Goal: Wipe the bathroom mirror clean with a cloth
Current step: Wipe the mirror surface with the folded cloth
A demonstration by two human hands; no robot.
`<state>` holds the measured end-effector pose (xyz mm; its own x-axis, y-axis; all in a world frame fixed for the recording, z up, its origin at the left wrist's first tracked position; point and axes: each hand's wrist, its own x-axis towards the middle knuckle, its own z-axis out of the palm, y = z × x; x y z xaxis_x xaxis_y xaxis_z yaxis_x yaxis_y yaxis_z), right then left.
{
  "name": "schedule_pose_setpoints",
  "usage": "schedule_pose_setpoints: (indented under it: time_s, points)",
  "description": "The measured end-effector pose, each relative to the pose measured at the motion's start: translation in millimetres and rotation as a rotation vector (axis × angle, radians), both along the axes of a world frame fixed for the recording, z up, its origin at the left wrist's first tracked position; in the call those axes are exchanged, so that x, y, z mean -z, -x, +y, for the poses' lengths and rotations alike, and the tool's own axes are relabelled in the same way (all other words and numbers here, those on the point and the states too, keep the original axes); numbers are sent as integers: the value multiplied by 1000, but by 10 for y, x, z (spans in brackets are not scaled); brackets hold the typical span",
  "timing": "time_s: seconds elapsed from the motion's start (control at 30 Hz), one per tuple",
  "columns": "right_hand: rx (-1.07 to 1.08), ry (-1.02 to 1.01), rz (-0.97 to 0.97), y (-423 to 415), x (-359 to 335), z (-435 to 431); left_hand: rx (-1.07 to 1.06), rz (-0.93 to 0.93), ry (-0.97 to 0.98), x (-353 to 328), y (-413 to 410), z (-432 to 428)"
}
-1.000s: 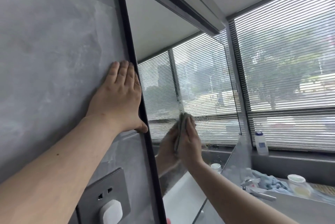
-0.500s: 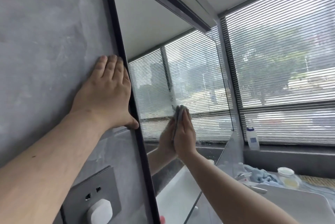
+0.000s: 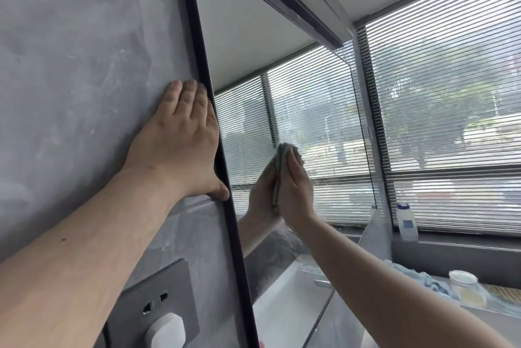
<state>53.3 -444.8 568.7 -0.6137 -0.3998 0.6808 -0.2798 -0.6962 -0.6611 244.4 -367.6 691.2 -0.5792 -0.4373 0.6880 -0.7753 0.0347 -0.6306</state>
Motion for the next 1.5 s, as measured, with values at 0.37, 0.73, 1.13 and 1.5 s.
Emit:
schedule_pose_setpoints:
  time_s: [0.37, 0.73, 1.13, 1.5]
  points:
    - [124, 98, 232, 68, -300, -29, -10, 6, 7, 6, 1, 26]
    - [13, -320, -311, 855, 992, -364, -39, -4, 17, 7, 14, 27]
    - [106, 54, 199, -145, -43, 12, -8, 2, 22, 12, 10, 50]
    - [-806, 706, -275, 232, 516, -525, -26, 5, 54, 35, 12, -4]
